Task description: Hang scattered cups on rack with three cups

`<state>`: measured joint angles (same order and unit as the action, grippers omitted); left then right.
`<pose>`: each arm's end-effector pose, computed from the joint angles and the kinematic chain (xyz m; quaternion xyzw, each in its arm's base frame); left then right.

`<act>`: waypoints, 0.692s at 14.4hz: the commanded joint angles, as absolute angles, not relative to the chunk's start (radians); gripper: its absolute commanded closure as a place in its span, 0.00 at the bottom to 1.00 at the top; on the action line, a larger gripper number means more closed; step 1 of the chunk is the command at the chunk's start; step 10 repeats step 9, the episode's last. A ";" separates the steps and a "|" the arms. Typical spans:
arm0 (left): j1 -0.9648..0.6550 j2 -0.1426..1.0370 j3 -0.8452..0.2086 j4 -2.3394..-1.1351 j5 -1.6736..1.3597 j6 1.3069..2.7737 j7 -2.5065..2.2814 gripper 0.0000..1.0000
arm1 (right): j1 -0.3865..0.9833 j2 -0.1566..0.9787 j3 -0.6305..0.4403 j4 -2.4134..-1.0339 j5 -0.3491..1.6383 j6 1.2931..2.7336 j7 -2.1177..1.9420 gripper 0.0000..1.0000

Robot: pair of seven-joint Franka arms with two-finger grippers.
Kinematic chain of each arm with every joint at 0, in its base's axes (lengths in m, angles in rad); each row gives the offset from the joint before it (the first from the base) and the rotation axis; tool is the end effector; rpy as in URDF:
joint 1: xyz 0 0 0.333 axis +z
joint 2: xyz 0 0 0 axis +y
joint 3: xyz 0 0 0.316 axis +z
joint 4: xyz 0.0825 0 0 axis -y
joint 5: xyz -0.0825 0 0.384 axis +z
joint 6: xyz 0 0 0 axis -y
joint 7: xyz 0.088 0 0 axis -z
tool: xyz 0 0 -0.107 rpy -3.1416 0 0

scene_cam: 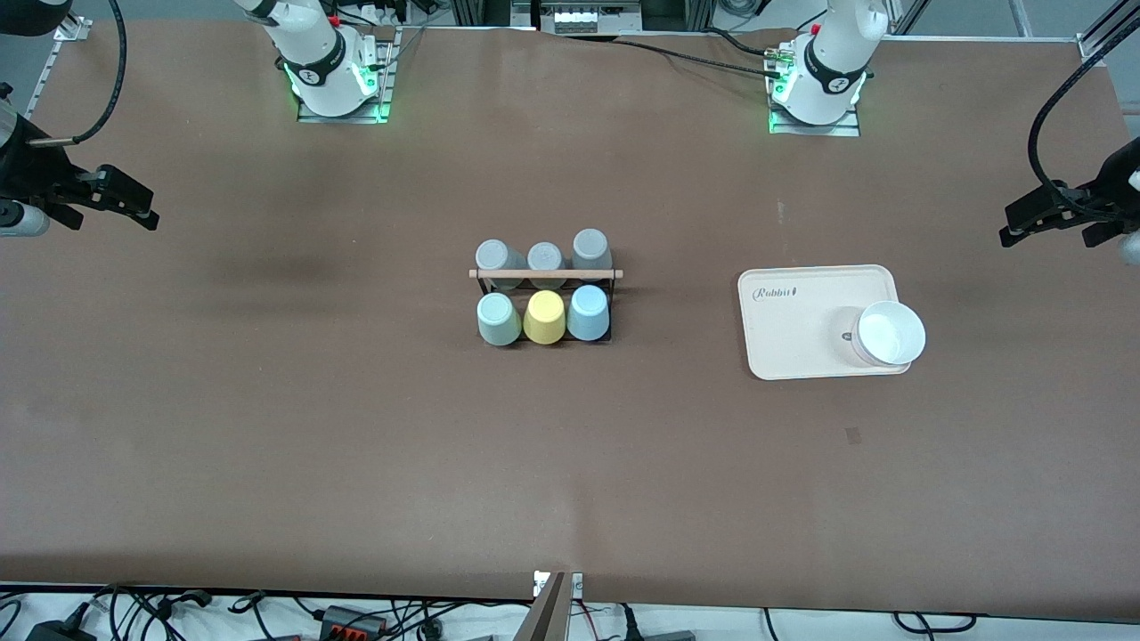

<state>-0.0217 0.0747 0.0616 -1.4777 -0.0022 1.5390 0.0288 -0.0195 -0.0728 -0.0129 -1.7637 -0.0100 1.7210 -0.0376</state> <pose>0.5744 0.0213 0.6234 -1.0000 -0.0055 0.0067 0.0010 0.5413 -0.0187 0.5858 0.9999 0.0033 0.0149 0.0050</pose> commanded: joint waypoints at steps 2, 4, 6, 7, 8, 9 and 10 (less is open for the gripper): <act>-0.011 0.058 0.057 -1.486 -0.009 1.529 0.055 0.00 | -0.002 -0.095 -0.020 -1.776 -0.002 1.707 -0.035 0.00; -0.011 0.040 0.057 -1.515 -0.009 1.549 0.055 0.00 | -0.002 -0.097 -0.020 -1.776 -0.008 1.703 -0.038 0.00; -0.011 0.015 0.057 -1.554 -0.009 1.577 0.055 0.00 | -0.002 -0.097 -0.020 -1.773 -0.008 1.704 -0.038 0.00; -0.011 0.012 0.057 -1.555 -0.009 1.578 0.055 0.00 | -0.002 -0.097 -0.020 -1.773 -0.009 1.704 -0.038 0.00; -0.011 0.014 0.057 -1.555 -0.009 1.578 0.055 0.00 | -0.002 -0.097 -0.020 -1.775 -0.009 1.703 -0.038 0.00; -0.011 0.014 0.055 -1.555 -0.009 1.577 0.055 0.00 | -0.003 -0.097 -0.020 -1.775 -0.009 1.703 -0.038 0.00; -0.011 0.014 0.055 -1.555 -0.009 1.577 0.055 0.00 | -0.003 -0.097 -0.020 -1.775 -0.009 1.703 -0.038 0.00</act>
